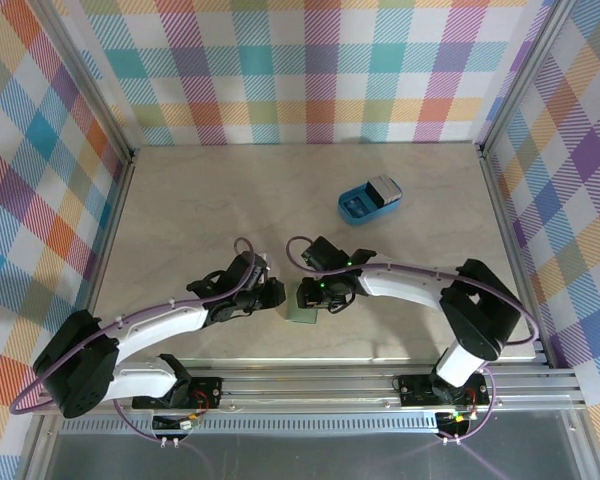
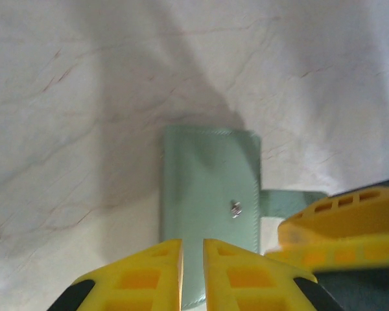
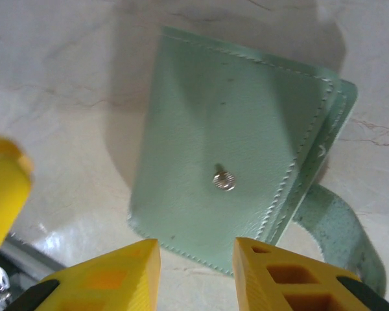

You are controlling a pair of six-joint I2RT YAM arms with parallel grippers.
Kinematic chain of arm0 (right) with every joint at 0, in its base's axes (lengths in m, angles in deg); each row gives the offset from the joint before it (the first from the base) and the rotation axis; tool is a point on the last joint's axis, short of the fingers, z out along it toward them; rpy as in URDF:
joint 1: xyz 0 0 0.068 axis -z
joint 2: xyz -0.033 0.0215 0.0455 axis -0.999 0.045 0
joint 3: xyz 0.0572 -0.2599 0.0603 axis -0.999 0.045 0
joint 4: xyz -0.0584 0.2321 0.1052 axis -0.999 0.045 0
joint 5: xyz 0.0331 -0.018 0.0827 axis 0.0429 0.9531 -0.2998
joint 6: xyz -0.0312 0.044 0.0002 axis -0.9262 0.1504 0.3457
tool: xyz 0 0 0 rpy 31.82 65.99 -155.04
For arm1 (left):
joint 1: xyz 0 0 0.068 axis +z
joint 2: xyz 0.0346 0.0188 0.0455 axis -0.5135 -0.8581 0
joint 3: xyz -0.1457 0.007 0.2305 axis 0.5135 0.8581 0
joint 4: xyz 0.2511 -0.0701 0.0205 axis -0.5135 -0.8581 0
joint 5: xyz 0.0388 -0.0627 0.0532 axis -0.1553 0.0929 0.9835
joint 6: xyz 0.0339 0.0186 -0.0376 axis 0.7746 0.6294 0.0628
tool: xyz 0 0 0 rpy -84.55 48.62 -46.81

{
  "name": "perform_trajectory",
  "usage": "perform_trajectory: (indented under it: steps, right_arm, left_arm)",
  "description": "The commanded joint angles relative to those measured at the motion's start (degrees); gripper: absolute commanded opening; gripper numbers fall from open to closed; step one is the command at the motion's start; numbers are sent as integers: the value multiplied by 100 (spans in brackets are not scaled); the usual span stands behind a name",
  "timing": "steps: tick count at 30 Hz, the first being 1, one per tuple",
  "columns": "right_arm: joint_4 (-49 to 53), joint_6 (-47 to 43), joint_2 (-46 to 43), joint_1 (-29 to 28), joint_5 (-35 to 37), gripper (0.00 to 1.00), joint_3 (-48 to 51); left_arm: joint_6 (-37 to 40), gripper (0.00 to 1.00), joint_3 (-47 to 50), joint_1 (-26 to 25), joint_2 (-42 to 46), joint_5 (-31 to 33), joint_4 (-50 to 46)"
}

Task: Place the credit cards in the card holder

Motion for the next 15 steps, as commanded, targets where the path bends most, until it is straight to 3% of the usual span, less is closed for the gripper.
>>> perform_trajectory:
  steps: [1,15]
  right_arm:
    - [-69,535,36,26,205,36,50]
    - [-321,525,292,308,-126,41,232]
  left_arm:
    - [-70,17,155,-10,231,-82,40]
    - [-342,19,487,-19,184,-362,636]
